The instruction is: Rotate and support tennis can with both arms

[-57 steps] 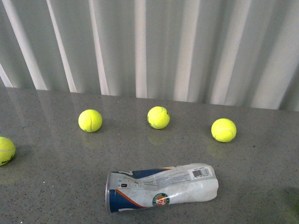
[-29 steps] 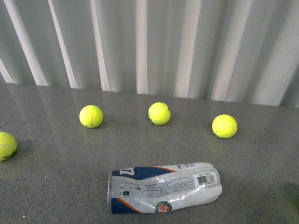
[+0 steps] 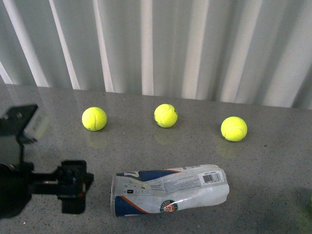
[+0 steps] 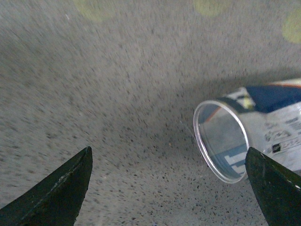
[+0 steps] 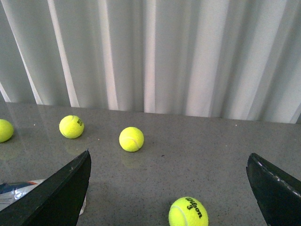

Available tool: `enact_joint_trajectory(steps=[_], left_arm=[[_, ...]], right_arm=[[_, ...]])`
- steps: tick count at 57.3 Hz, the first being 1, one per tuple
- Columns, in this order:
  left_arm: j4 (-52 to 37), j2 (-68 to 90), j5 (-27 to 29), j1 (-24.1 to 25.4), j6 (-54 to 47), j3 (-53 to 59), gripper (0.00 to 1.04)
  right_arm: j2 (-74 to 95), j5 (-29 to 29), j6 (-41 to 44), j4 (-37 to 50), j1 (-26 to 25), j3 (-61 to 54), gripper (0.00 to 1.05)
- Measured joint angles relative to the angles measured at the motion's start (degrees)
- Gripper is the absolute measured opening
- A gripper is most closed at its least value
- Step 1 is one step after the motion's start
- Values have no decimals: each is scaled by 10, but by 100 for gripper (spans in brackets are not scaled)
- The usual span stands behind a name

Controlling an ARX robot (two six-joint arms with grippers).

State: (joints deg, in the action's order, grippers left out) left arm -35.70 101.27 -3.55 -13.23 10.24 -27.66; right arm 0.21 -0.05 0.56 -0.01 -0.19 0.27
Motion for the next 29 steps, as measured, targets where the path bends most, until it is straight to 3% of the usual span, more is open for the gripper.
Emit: enact_joint_trajectory(steps=[17,29], left_arm=[[-114,116,6,6,39,0,98],[-133,117,-45,29,111,-2,98]], right_arm=[[0,0,0,0,0,0,97],[0,0,0,0,0,0,97]])
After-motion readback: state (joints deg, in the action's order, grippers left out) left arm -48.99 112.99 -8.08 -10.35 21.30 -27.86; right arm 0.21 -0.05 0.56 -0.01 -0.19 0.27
